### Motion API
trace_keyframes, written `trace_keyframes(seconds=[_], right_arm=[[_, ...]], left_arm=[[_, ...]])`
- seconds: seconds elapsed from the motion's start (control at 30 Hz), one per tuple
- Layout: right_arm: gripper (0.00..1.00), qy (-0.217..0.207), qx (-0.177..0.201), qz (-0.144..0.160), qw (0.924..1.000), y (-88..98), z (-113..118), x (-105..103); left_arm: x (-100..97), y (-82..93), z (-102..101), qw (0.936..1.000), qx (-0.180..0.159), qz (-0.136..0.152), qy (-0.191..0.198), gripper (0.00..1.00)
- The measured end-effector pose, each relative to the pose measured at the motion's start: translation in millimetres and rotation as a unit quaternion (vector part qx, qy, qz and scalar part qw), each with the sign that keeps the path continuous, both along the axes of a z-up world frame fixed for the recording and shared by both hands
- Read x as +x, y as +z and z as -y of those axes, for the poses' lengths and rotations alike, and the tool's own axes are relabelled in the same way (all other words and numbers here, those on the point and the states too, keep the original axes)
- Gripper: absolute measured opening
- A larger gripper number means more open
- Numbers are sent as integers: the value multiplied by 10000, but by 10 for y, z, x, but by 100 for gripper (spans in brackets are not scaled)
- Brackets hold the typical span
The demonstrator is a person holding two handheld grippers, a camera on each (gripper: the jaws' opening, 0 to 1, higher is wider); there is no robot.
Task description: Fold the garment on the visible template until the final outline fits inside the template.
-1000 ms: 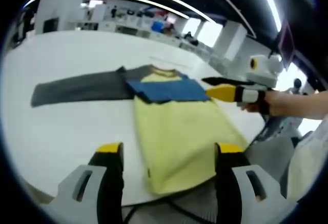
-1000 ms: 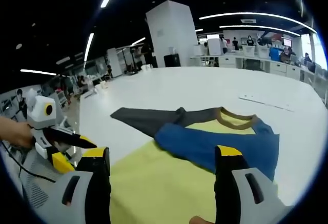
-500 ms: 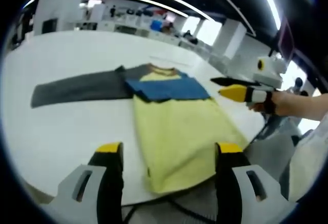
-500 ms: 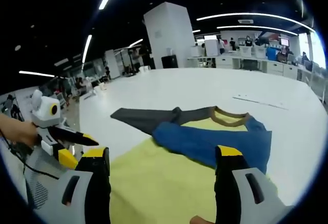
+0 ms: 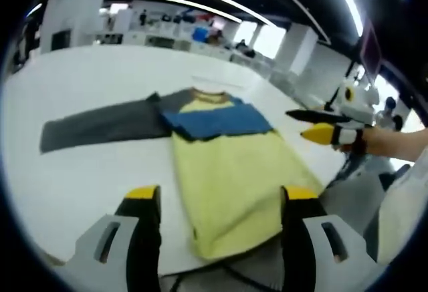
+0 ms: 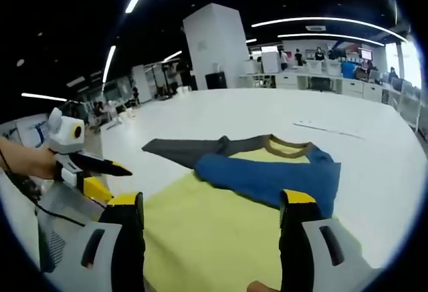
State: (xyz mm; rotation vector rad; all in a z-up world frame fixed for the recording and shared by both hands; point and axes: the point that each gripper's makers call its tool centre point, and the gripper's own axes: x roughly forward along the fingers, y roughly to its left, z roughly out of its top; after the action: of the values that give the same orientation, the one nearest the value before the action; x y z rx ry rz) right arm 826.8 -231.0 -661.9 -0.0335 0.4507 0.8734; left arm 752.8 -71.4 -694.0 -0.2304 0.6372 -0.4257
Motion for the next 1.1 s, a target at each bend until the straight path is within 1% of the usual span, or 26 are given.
trace_keyframes(seconds=[0.13, 0.23, 0.33, 0.53, 0.7, 0.8, 0.83, 0.87, 1.0, 1.1], right_arm=[[83, -108, 28, -32, 9999, 18, 117, -70], [82, -119, -63, -36, 9999, -7, 188, -136], [82, -244, -75, -85, 9996, -33, 284, -185], [82, -488, -38, -105, 9987, -13, 403, -242], [84, -531, 68, -50, 9986, 50, 428, -288], [85, -471, 104, -1, 9988, 82, 403, -333], [85, -445, 74, 5, 9990, 77, 398, -350], [84, -430, -45, 27, 9991, 55, 412, -371], [83, -541, -28, -5, 9985, 49, 470, -386], [83, -564, -98, -7, 9984, 36, 513, -405]], left_arm=[[42, 24, 69, 9999, 22, 35, -99, 69], [55, 44, 120, 9999, 22, 65, -156, 69], [48, 39, 123, 9998, 33, 43, -184, 68], [48, 65, 102, 9998, -34, 86, -179, 69], [43, 71, 69, 9997, -43, 81, -237, 69], [60, 89, 64, 9996, -63, 103, -256, 69], [86, 102, 62, 9995, -90, 129, -261, 69], [104, 105, 66, 9995, -98, 135, -271, 69], [174, 125, 100, 9992, -125, 185, -322, 68], [222, 163, 101, 9990, -179, 258, -307, 68]])
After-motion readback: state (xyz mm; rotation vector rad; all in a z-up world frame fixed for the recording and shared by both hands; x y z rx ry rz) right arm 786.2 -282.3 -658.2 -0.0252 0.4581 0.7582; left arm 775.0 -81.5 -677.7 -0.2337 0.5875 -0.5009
